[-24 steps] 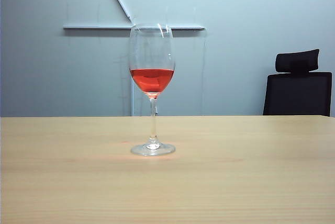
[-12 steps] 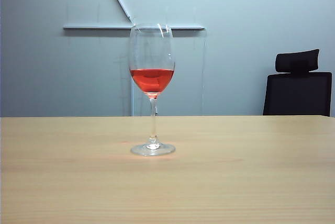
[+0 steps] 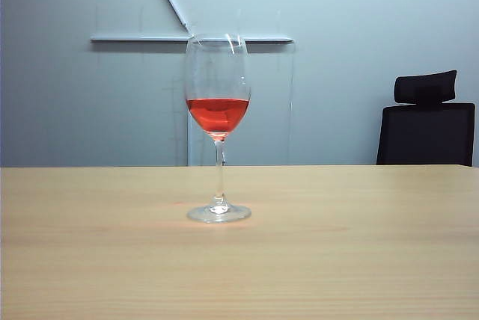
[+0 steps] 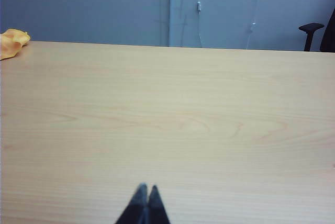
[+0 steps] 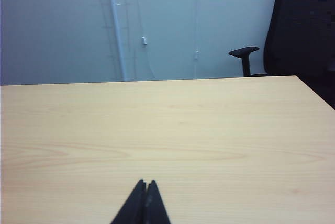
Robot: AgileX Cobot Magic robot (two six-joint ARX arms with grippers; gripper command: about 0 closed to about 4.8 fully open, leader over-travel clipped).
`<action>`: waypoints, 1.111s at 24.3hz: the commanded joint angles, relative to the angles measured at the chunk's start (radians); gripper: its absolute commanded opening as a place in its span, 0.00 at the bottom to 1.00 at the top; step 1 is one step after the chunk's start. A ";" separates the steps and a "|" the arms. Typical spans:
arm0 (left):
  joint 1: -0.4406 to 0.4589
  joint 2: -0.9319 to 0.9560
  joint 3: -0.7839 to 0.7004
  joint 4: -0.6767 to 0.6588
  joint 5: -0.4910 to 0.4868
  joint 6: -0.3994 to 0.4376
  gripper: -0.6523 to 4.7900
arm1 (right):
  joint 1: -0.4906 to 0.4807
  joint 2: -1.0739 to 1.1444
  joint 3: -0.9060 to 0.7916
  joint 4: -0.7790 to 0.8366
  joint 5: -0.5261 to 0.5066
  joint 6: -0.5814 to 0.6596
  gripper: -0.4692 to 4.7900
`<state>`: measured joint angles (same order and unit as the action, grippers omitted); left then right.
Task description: Gently pick up the goblet, rotate it counterclockwise for two full turns (viewing from above), and then place it back on the table.
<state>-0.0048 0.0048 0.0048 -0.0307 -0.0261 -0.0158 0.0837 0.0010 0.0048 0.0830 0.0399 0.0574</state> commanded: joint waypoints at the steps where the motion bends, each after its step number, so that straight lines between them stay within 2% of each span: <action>1: -0.001 0.001 0.004 0.009 0.004 0.001 0.11 | 0.002 -0.002 -0.004 0.018 0.009 0.002 0.08; 27: -0.001 0.001 0.004 0.009 0.004 0.001 0.11 | -0.075 -0.002 -0.004 -0.012 -0.013 -0.032 0.08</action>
<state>-0.0048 0.0048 0.0048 -0.0307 -0.0257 -0.0158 0.0082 0.0010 0.0051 0.0601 0.0257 0.0292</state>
